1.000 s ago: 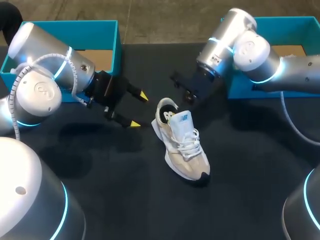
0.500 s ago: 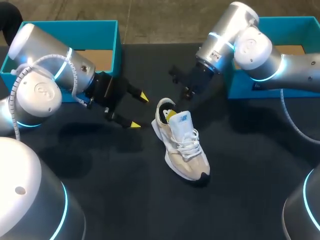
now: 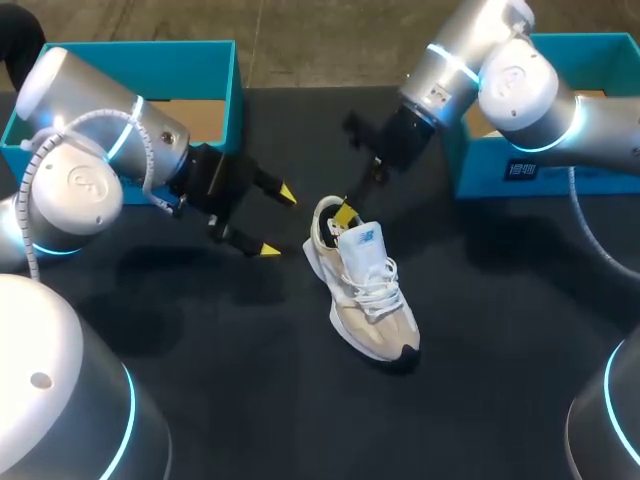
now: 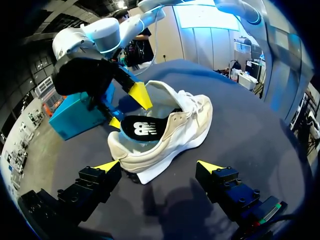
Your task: Take the shoe out of the shoebox, open the shoe tongue, remove and reinsert the insole, then place the shoe into the shoebox
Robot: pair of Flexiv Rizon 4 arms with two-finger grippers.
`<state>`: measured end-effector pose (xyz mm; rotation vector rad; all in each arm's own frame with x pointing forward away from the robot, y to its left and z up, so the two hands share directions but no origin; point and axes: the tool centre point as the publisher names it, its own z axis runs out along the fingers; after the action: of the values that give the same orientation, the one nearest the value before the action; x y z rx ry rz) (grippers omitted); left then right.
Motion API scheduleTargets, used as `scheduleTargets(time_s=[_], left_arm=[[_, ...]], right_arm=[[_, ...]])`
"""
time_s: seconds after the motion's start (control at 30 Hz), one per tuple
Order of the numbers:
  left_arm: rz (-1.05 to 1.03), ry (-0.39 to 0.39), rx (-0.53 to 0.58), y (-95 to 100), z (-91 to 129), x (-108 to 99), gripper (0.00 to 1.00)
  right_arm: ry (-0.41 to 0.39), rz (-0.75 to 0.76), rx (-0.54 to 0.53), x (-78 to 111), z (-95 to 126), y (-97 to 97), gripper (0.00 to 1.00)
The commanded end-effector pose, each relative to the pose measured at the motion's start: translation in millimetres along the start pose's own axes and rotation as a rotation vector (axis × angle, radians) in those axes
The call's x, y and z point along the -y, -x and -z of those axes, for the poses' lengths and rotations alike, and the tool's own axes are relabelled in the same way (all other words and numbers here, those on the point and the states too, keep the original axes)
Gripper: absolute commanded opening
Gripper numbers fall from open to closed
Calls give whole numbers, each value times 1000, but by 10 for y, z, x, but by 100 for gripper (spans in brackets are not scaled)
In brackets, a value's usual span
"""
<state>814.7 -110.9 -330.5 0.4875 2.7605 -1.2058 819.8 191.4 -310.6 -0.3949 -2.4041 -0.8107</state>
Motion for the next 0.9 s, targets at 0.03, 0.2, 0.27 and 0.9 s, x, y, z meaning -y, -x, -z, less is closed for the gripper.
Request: scheduleTargets(time_s=[0.03,0.2,0.27,0.9], left_arm=[[1,1,6,-16,14,-2,100],[0,1,7,-9,29,-9,100],[-1,1,8,-6,35,-10,100],[-26,-7,-12,113,60,-8,100]], right_arm=[[27,2,57,-20,105,-116,58],[65,-25,125,-18,182,-93,42],[79,-37,153,-22,203,-85,35],[125,-181,464,3,434,-233,0]])
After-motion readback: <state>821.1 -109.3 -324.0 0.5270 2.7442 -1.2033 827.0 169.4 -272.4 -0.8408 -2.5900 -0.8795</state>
